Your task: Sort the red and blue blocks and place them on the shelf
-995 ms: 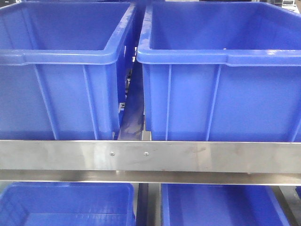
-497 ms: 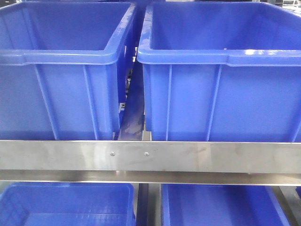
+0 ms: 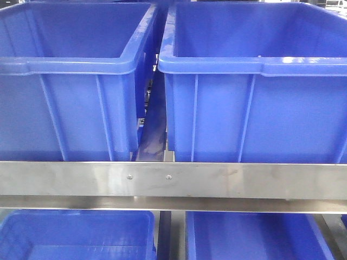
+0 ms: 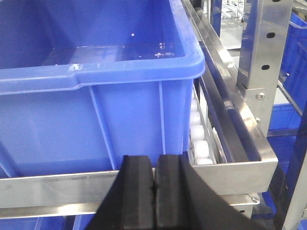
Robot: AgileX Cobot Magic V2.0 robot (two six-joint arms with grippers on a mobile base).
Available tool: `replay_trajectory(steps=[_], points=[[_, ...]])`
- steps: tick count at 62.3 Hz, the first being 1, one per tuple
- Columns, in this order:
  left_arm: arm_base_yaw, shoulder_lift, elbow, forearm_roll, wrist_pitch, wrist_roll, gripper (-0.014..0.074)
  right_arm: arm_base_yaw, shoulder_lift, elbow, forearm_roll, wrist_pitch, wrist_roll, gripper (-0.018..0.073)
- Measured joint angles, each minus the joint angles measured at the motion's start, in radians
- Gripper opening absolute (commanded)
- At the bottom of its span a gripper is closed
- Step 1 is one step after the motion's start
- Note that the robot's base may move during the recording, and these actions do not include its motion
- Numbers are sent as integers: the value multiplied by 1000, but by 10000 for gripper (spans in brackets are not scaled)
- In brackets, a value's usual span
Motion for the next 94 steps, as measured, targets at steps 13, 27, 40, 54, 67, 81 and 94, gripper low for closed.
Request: replay_trajectory(steps=[13, 27, 40, 54, 67, 81, 94], points=[[0, 0, 0, 0, 0, 0, 134, 0, 0, 0, 0, 0, 0, 57], [-2, -13, 0, 38, 0, 8, 134, 0, 0, 0, 0, 0, 0, 57], [78, -169, 48, 44, -4, 10, 134, -2, 0, 0, 0, -2, 0, 57], [178, -415, 178, 49, -8, 10, 134, -5, 0, 0, 0, -2, 0, 57], [197, -633, 348, 49, -8, 10, 134, -5, 0, 0, 0, -2, 0, 57], [197, -767, 474, 38, 1, 10, 134, -5, 0, 0, 0, -2, 0, 57], [197, -766, 474, 44, -42, 10, 134, -5, 0, 0, 0, -4, 0, 57]])
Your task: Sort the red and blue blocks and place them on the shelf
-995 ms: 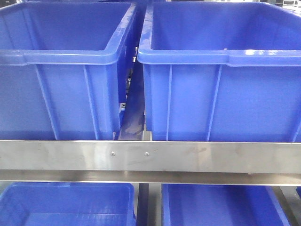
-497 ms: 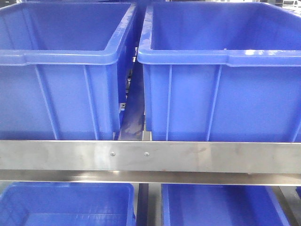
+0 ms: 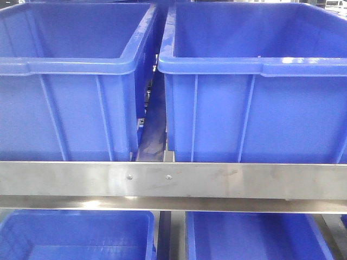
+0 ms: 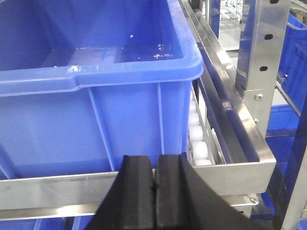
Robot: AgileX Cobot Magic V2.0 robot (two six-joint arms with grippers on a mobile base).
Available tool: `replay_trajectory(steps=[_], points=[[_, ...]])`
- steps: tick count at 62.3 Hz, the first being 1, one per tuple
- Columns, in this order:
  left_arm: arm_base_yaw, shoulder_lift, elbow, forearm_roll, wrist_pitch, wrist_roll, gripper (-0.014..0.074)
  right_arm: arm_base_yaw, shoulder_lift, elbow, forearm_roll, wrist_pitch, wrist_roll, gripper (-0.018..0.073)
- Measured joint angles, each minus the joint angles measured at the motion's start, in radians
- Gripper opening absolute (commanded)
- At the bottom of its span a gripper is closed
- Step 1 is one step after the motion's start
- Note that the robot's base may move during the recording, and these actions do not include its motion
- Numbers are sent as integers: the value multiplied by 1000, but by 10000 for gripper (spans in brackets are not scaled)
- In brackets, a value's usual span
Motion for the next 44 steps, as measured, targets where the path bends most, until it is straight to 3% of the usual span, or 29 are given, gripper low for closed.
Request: replay_trajectory(steps=[44], points=[[0, 0, 0, 36, -1, 0, 134, 0, 0, 0, 0, -1, 0, 57]])
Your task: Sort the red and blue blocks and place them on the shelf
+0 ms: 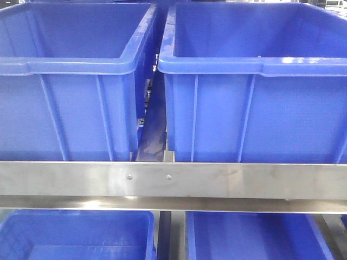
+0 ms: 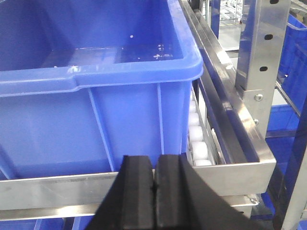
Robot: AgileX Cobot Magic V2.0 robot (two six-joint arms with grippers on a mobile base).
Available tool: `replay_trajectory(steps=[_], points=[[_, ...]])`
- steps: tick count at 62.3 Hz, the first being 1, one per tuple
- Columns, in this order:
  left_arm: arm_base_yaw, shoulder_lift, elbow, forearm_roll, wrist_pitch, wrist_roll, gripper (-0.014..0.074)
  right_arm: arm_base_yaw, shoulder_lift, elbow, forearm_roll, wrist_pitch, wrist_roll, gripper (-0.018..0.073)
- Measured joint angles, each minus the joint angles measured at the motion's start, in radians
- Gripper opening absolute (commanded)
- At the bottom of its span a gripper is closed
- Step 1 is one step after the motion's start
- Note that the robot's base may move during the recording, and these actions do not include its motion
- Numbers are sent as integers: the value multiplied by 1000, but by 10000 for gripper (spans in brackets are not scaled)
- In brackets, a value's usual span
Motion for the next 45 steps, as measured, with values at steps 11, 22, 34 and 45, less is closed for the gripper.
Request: replay_trajectory(steps=[11, 22, 34, 45], points=[[0, 0, 0, 0, 0, 0, 134, 0, 0, 0, 0, 0, 0, 57], [0, 0, 0, 0, 0, 0, 134, 0, 0, 0, 0, 0, 0, 57], [0, 0, 0, 0, 0, 0, 134, 0, 0, 0, 0, 0, 0, 57], [0, 0, 0, 0, -1, 0, 134, 0, 0, 0, 0, 0, 0, 57]])
